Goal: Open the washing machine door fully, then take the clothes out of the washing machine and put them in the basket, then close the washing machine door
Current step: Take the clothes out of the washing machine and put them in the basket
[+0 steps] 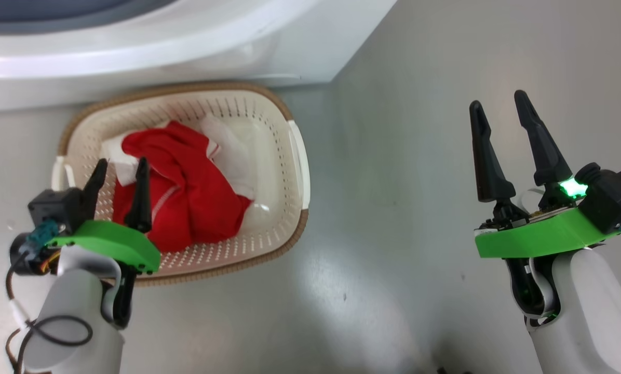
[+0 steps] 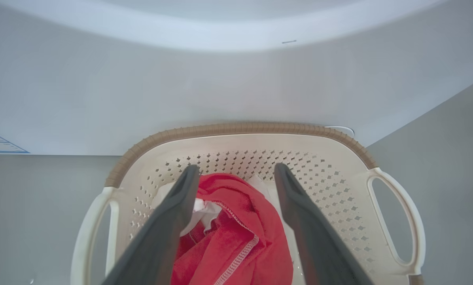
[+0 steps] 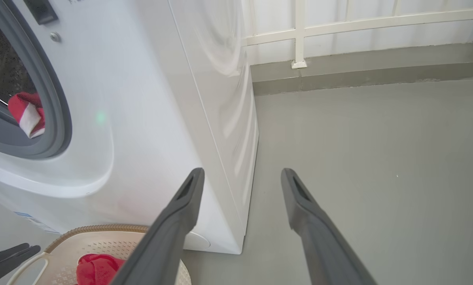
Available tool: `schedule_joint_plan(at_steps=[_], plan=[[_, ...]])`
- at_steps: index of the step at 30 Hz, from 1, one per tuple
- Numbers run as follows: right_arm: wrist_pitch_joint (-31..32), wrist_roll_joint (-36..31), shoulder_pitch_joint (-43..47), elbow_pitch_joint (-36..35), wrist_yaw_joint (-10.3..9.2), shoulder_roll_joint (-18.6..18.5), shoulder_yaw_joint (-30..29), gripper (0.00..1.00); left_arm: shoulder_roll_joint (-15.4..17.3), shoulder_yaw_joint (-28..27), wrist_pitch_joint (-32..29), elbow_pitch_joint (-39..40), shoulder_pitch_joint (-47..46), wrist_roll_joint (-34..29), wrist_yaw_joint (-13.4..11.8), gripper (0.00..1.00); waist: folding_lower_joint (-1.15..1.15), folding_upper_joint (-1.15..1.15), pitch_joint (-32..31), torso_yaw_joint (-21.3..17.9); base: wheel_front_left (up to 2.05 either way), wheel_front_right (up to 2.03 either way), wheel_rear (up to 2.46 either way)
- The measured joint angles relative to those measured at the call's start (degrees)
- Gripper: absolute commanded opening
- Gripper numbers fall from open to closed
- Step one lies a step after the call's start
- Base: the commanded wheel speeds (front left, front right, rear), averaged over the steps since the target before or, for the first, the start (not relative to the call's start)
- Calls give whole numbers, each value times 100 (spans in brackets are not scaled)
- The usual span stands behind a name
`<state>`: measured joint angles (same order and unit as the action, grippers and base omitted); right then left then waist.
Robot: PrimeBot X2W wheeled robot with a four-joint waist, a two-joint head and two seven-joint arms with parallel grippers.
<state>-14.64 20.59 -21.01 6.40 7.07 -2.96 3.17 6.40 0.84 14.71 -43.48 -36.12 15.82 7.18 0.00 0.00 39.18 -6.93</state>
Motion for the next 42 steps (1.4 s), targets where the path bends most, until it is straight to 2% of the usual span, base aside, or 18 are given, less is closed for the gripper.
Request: schedule_joint_plan(at_steps=[14,30,42], plan=[[0,-62,406,257,0,1,-67,100,-102,-258,0,948,866,-75,0,100,0,0,-963,125,0,0,0],[0,-105,1262,436,0,7,-214,100,-272,-525,0,2180,2082,-336,0,100,0,0,-2115,330,0,0,0],[0,-121,1731,463,0,13,-271,100,-365,-681,0,2870,2911,-478,1,100,0,0,-2672,428,0,0,0]])
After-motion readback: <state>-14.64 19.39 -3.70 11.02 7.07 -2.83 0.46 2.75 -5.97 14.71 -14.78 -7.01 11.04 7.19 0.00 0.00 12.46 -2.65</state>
